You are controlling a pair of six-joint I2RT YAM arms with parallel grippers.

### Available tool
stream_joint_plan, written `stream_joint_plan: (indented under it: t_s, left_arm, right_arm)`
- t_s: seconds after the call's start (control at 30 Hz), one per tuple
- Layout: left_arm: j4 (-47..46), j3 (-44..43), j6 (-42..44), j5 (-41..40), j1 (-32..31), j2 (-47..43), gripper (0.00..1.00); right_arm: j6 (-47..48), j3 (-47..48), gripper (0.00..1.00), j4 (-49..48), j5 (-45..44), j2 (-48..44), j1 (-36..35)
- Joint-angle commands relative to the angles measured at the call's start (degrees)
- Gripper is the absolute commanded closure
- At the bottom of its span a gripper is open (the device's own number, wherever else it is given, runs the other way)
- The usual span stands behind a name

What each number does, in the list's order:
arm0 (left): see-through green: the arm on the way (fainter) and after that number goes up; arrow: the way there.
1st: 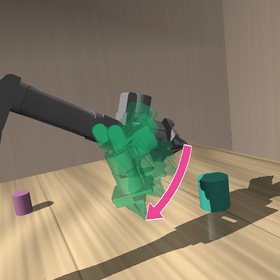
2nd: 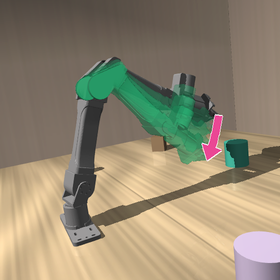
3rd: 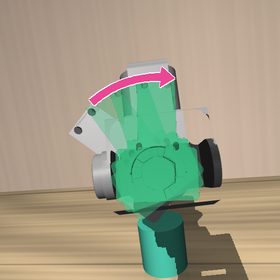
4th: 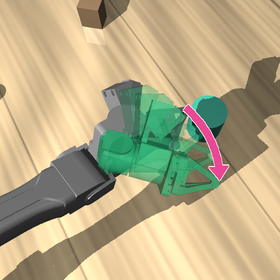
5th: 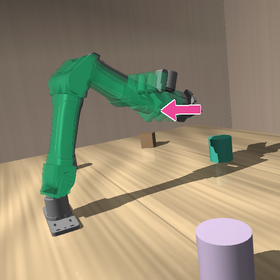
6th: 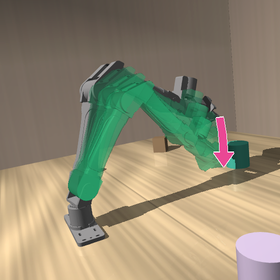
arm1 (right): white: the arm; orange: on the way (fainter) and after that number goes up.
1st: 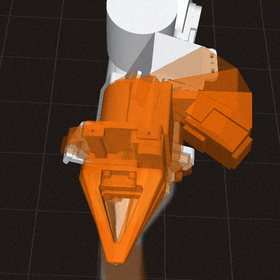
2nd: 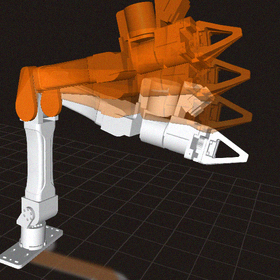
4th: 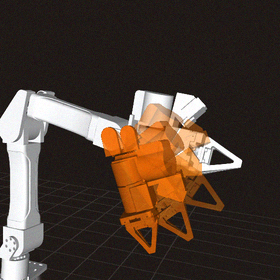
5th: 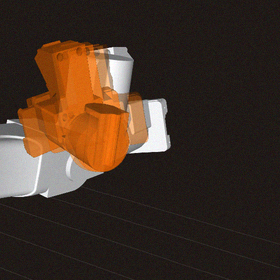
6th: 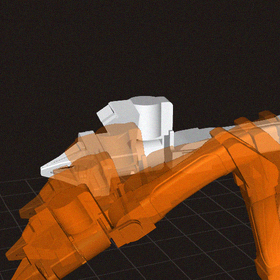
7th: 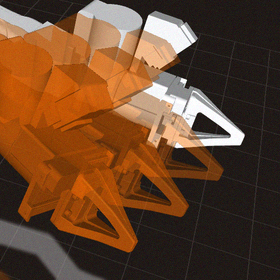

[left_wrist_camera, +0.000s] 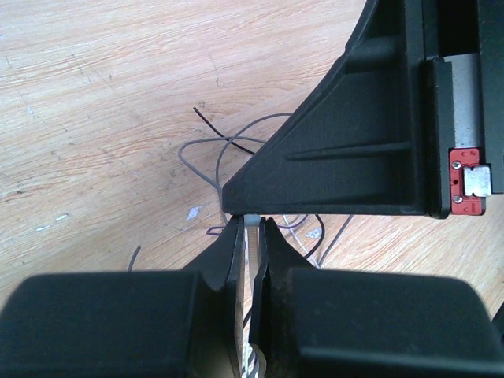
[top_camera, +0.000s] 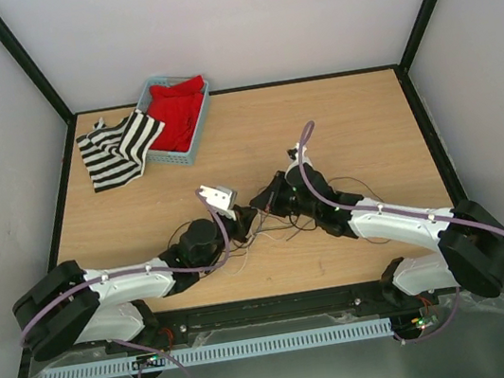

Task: Zip-tie the wires
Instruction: Tie the cable at the center of the board.

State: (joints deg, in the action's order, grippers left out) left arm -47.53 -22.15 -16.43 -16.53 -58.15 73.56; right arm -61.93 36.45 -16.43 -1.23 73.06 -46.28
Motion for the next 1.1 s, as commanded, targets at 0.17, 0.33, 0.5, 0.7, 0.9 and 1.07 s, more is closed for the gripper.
stream_joint_plan:
  t_s: [0.17, 0.33, 0.5, 0.7, 0.9, 1.07]
  left_arm:
    - [-7.61, 3.37, -2.98, 0.72, -1.54, -0.8, 1.0]
    - [-8.08, 4.5, -3.19, 0.18, -1.95, -1.15, 1.0]
    - [-8.11, 5.72, -4.12, 0.31, -2.28, -2.5, 1.0]
    - [-7.95, 7.46, -4.74, 0.05, -2.71, -3.66, 1.0]
    - [-7.4, 9.29, -5.79, -1.43, -3.82, -4.38, 1.0]
    - [-4.28, 10.11, -5.3, -3.23, -4.21, -5.8, 1.0]
  right_arm:
    - [2.14, 2.83, 1.0, -0.88, -5.72, 0.6, 1.04]
    - [4.14, 4.35, 1.0, 0.37, -7.02, 1.19, 2.16]
    - [6.4, 5.01, 1.0, 0.77, -7.01, 1.81, 3.41]
    - [8.98, 6.93, 1.0, 0.91, -6.89, 2.73, 5.17]
    - [11.52, 9.73, 1.0, 1.39, -6.31, 3.44, 7.18]
    - [13.27, 11.65, 1.0, 2.04, -5.79, 3.83, 8.25]
